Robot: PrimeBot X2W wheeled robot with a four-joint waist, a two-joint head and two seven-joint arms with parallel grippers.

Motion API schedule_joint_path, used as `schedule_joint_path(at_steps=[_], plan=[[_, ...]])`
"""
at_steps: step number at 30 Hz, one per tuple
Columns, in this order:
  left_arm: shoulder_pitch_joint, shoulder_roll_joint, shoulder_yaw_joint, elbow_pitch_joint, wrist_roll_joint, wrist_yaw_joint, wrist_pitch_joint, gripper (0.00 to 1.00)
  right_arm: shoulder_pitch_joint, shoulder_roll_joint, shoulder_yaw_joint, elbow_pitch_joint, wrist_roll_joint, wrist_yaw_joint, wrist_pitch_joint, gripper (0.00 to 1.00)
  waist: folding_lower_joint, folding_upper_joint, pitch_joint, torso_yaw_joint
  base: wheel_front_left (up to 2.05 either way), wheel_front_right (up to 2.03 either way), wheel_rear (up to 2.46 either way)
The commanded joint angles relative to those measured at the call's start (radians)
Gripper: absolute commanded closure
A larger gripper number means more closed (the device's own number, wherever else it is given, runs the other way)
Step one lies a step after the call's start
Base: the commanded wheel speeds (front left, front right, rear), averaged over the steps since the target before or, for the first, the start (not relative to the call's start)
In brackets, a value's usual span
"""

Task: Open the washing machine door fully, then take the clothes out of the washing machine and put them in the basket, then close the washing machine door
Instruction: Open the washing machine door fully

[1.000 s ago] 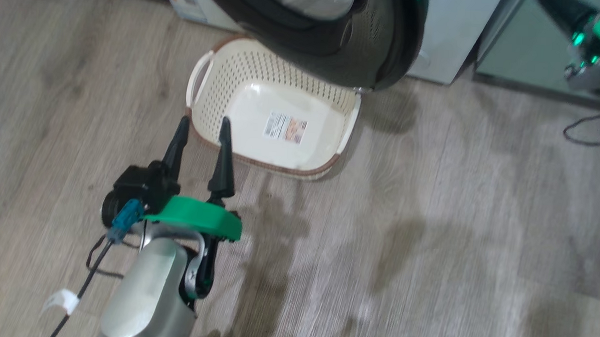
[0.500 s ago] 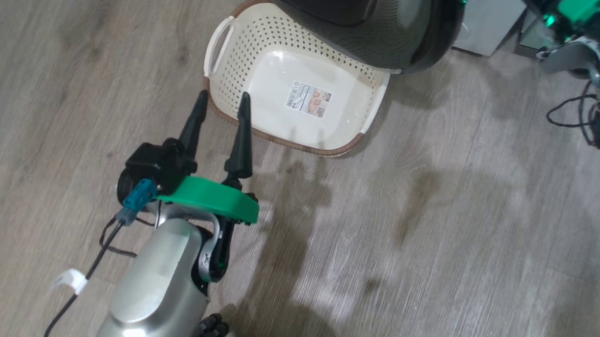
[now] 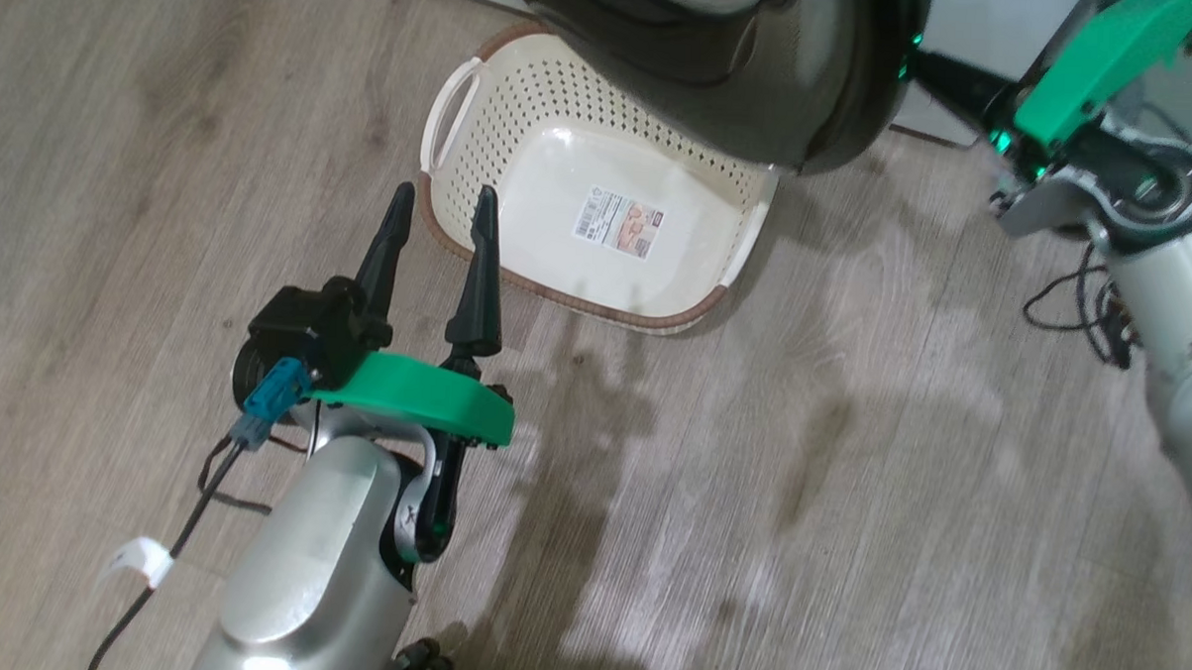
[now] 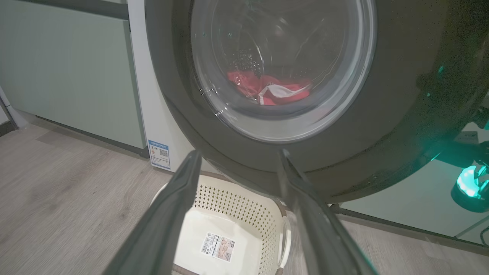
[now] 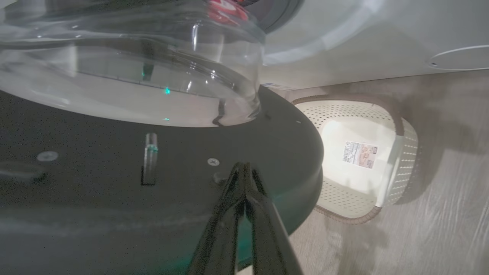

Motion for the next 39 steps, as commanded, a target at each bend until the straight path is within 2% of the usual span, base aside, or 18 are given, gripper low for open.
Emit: schedule_joint_path(at_steps=[1,10,17,29,39], plan=[[-0.004,0.019,0.04,-0.028,0.0,0.007,-0.006,0.0,0.027,0.025,0.013,-0.045,0.009,0.008,0.015,1.0,0.0,0.0,-0.011,0.0,0.0,0.0,0.0],[0.021,0.019,0.051,-0.017,0.014,0.002,-0.006,0.0,0.146,0.073,0.036,-0.126,0.055,0.008,0.036,1.0,0.0,0.0,-0.066,0.015,0.0,0.0,0.0],[0.043,0.019,0.054,-0.004,0.019,-0.001,-0.006,0.0,0.225,0.119,0.056,-0.168,0.069,0.008,0.047,1.0,0.0,0.0,-0.106,0.059,0.0,0.0,0.0],[0.079,0.019,0.062,0.009,0.024,0.0,-0.006,0.0,0.294,0.18,0.07,-0.177,0.079,0.008,0.054,1.0,0.0,0.0,-0.147,0.124,0.0,0.0,0.0],[0.097,0.019,0.076,0.019,0.035,-0.001,-0.006,0.0,0.337,0.232,0.074,-0.172,0.093,0.008,0.068,1.0,0.0,0.0,-0.177,0.136,0.0,0.0,0.0]])
